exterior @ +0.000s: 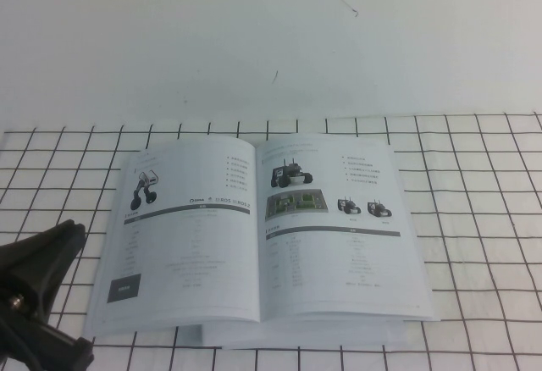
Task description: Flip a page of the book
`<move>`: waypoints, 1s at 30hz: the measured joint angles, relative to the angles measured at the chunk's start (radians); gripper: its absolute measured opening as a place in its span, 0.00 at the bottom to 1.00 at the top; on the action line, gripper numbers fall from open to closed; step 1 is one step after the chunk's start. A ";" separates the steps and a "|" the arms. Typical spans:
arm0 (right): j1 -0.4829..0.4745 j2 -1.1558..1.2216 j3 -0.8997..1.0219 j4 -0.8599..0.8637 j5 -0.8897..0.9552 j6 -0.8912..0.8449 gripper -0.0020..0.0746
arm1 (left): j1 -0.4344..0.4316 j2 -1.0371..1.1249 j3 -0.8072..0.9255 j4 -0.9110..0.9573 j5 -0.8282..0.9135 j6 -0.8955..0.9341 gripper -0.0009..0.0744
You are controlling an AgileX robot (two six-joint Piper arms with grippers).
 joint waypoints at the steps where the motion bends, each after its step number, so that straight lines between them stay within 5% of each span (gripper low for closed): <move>1: 0.000 0.000 0.000 0.000 0.000 0.000 0.02 | 0.000 0.000 0.000 0.000 0.000 0.000 0.01; 7: 0.000 0.000 0.000 0.000 0.000 0.000 0.02 | 0.035 -0.050 0.006 0.000 0.056 -0.001 0.01; 17: 0.000 0.000 0.002 0.000 0.000 0.000 0.02 | 0.260 -0.362 0.020 0.000 0.278 -0.001 0.01; 30: 0.000 0.000 0.002 0.000 0.000 0.000 0.02 | 0.319 -0.559 0.372 -0.062 0.288 -0.112 0.01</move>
